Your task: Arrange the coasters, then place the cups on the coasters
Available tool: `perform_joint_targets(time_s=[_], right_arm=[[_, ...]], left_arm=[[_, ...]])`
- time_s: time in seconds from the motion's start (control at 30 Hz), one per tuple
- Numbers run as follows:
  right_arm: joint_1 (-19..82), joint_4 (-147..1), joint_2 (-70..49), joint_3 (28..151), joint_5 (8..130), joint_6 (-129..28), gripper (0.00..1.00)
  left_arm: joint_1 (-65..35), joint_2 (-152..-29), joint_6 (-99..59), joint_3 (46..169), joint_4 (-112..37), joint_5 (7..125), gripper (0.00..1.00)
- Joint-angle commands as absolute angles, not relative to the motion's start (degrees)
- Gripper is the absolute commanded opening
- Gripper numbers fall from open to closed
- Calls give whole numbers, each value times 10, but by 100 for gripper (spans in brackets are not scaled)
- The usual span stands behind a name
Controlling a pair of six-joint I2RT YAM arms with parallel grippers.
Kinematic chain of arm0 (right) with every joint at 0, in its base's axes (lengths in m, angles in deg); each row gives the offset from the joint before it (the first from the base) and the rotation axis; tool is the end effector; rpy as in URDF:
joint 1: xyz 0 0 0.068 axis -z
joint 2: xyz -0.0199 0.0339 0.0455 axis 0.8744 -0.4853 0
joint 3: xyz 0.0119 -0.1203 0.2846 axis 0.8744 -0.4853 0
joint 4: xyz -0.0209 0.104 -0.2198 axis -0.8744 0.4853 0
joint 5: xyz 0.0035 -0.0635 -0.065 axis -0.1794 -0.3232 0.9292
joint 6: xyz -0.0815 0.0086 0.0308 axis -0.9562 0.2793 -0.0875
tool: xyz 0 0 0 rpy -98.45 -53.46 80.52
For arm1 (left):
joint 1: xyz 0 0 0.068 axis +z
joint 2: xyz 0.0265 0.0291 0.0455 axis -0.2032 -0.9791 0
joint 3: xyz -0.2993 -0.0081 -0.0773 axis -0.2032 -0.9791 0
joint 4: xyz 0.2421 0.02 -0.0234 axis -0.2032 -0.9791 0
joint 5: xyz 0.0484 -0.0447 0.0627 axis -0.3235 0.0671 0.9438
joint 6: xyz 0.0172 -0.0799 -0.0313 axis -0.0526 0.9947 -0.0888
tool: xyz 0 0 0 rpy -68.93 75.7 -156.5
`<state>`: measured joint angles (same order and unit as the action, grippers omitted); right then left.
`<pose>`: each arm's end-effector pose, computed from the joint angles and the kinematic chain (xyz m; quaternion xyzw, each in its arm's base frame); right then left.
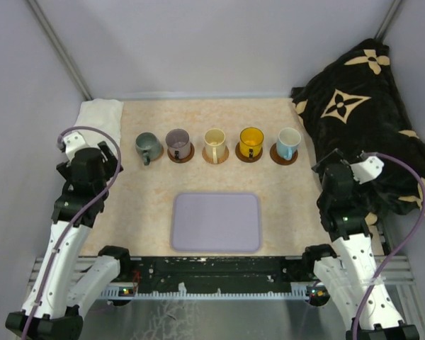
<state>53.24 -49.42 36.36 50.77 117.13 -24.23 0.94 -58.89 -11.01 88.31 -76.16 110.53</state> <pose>0.1239 -0.0345 0.3043 0.3615 0.7139 -0.0869 0.5934 0.1451 0.0189 0.3542 -0.2326 0.7950 0.1197 0.5473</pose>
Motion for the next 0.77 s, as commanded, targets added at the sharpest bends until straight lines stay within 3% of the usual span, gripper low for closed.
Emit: perform_joint_targets(time_s=[0.0,0.73], right_arm=[[534,-518,367,518,1186,-235,99],[534,-514,345,521,1174,-231,99]], left_arm=[[7,-564,-99,881,-765,1117,100],[7,-530,-112,855,-741,1092,100]])
